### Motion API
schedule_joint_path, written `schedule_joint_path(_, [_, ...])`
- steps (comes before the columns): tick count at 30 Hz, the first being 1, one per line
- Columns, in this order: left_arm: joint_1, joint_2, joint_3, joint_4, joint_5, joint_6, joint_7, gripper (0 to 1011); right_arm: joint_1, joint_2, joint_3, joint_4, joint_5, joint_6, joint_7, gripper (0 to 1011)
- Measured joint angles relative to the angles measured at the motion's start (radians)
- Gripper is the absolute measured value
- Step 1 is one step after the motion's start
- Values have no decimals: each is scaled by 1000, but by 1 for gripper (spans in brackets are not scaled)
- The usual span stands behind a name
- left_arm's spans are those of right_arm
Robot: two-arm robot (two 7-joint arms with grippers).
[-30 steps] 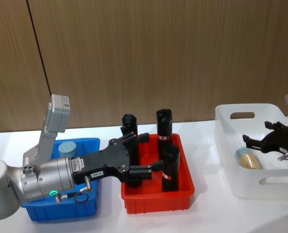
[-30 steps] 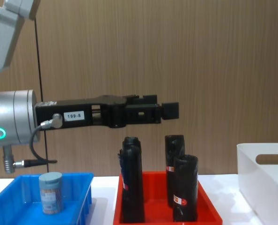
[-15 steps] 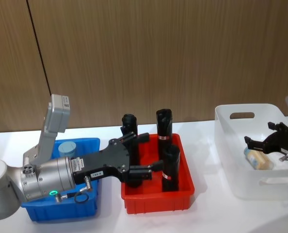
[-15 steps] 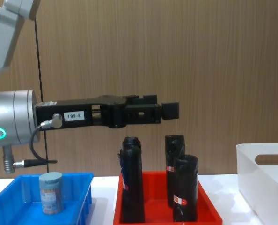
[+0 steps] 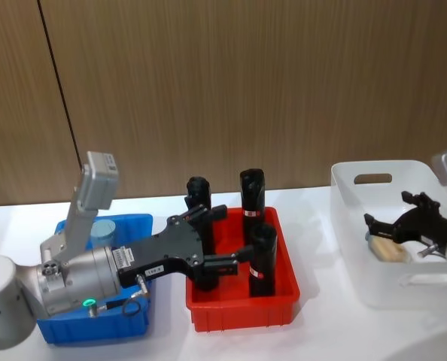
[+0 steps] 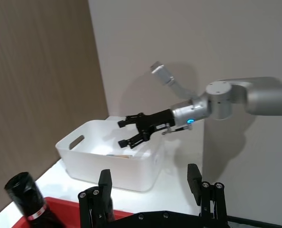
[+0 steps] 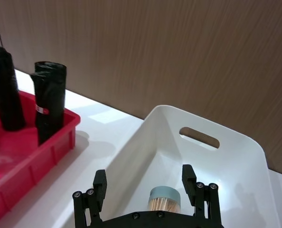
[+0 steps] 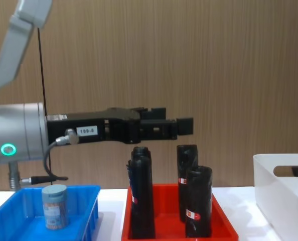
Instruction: Pick the cotton swabs from the blue box and place them into the white box.
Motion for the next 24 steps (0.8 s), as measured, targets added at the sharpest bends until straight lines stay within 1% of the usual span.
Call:
schedule_joint_path(1, [5,0,2,-5,6,-2,20,1004,-8,-2,1,-10,1,-1,-5,1001])
schedule_joint_path(2, [5,0,2,-5,6,-2,20,1004,-15,-3,2,-20,2,-2,-10,1001])
schedule_joint_path(5, [16,-1,7,-17,21,-6,69,1004,-44,-9,3,-59,8,-6,-28,1002])
schedule_joint_path(7, [20,-2,9,-22,27,-7,91,1004,-74,-14,6,-100,13,-10,-47,1002])
schedule_joint_path(8, [22,-2,10,-25,30,-8,100,1004,-74,-14,6,-100,13,-10,-47,1002])
schedule_joint_path(9, [26,-2,12,-31,37,-10,122,1004,-87,-17,7,-119,17,-12,-56,1001])
schedule_joint_path(11, [33,-3,16,-39,46,-12,151,1004,-102,-20,8,-139,19,-14,-66,1002])
schedule_joint_path(13, [38,-3,18,-44,53,-14,172,1004,-124,-24,10,-170,24,-16,-80,1001])
schedule_joint_path(14, [42,-4,20,-49,59,-15,193,1004,-138,-26,11,-188,26,-18,-89,1001])
schedule_joint_path(15, [44,-4,21,-51,61,-16,201,1004,-138,-26,11,-188,26,-18,-89,1002])
schedule_joint_path(17, [49,-4,23,-56,68,-18,221,1004,-160,-30,13,-219,30,-21,-103,1001])
schedule_joint_path(18, [53,-5,25,-61,74,-19,242,1004,-175,-33,14,-239,33,-23,-113,1001])
schedule_joint_path(20, [59,-5,28,-69,84,-22,273,1004,-189,-36,15,-258,35,-24,-122,1001])
schedule_joint_path(21, [59,-5,28,-69,84,-22,273,1004,-205,-39,16,-281,39,-27,-132,1002])
schedule_joint_path(24, [67,-6,32,-79,96,-25,310,1004,-227,-43,18,-311,42,-30,-147,1002])
